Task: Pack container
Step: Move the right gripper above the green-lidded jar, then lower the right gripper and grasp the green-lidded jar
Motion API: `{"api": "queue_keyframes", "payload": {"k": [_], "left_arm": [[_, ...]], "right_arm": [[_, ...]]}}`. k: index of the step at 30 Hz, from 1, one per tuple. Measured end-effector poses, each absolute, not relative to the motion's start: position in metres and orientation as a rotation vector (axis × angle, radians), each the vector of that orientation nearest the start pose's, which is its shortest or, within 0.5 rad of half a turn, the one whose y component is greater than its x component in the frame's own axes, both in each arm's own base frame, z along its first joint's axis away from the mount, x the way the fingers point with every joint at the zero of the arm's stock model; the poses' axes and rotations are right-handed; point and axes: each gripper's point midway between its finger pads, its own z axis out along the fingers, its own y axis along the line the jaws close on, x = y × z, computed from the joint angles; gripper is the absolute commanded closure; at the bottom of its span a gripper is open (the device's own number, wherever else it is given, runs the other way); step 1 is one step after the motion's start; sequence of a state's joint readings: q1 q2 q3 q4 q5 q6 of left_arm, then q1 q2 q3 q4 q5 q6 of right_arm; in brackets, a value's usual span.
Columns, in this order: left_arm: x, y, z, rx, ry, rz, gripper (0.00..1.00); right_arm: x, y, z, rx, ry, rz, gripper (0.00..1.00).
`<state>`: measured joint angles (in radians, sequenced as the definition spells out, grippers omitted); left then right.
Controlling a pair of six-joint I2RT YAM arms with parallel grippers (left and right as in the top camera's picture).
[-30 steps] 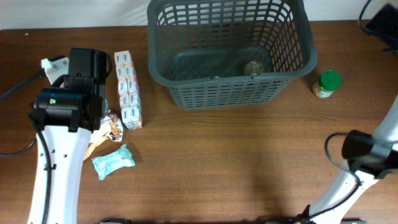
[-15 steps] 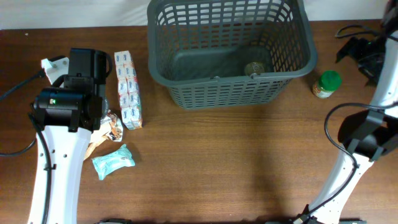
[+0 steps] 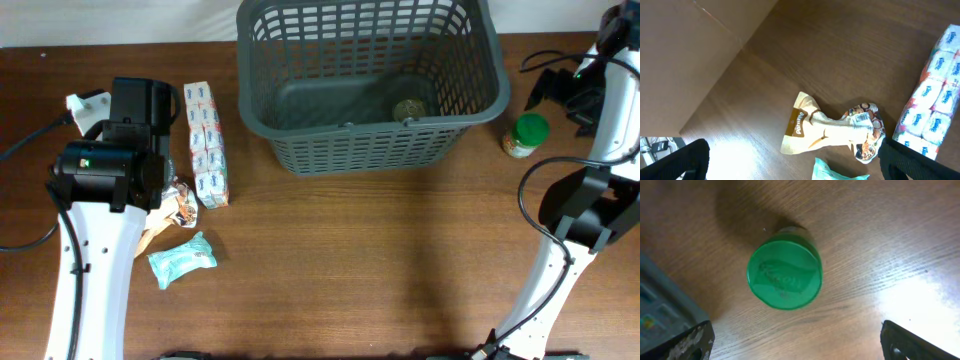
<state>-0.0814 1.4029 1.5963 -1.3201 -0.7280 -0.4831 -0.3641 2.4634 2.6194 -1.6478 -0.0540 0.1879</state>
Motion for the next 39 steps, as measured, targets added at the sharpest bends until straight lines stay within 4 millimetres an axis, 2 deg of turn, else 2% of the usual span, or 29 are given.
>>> {"api": "queue_keyframes", "payload": {"k": [12, 22, 33, 39], "left_arm": [[0.3, 0.09, 0.297, -0.689, 2.336, 0.735, 0.0], [0.3, 0.09, 0.297, -0.689, 2.336, 0.735, 0.0], [0.3, 0.09, 0.297, -0.689, 2.336, 0.735, 0.0], [0.3, 0.09, 0.297, -0.689, 2.336, 0.735, 0.0]], "right_arm": [[0.447, -0.158, 0.097, 0.771, 3.046, 0.081, 0.01], [0.448, -0.157, 0.095, 0.742, 3.053, 0.08, 0.01], [0.457, -0.14, 0.095, 0.66, 3.066, -0.001, 0.01], [0.452, -0.149, 0.095, 0.693, 3.069, -0.028, 0.01]]}}
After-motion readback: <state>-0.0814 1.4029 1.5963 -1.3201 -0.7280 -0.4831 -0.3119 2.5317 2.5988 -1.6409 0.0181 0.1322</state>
